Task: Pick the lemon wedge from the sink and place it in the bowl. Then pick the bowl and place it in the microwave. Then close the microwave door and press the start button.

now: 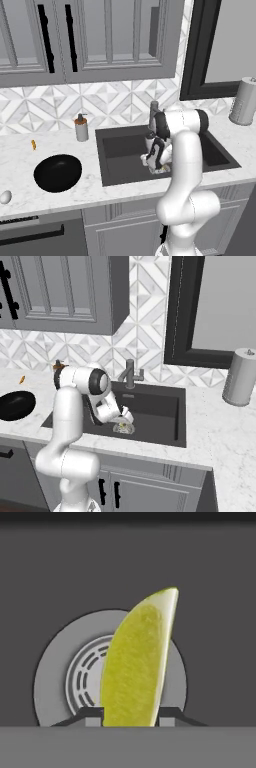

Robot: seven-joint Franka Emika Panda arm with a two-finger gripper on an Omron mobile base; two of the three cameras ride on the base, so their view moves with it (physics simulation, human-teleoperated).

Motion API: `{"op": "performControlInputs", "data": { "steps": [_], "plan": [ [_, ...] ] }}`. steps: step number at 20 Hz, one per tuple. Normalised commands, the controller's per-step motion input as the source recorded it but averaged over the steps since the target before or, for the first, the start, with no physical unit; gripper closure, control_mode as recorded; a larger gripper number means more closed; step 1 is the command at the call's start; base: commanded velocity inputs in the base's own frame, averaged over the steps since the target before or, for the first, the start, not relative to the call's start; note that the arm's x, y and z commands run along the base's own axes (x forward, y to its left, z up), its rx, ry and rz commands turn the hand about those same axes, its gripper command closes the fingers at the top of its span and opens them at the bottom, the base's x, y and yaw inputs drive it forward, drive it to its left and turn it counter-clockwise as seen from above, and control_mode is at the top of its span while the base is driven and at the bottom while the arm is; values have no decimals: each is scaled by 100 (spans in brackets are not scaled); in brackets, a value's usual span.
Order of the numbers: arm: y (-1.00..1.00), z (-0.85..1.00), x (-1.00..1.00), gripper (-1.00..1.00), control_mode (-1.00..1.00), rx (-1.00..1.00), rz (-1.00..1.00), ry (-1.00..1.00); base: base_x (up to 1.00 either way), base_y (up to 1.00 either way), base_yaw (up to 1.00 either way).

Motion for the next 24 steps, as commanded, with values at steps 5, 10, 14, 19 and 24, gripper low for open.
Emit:
{"op": "performControlInputs", "data": {
  "steps": [5,10,14,19,24],
  "plan": [
    [51,80,-2,100,-100,0,0,-6,0,0,0],
    [70,56,-2,100,-100,0,0,-5,0,0,0],
    [74,68,-19,100,-100,0,0,-7,0,0,0],
    [52,98,-61,100,-100,0,0,-11,0,0,0],
    [36,97,-91,100,-100,0,0,-12,0,0,0]
  ]
}}
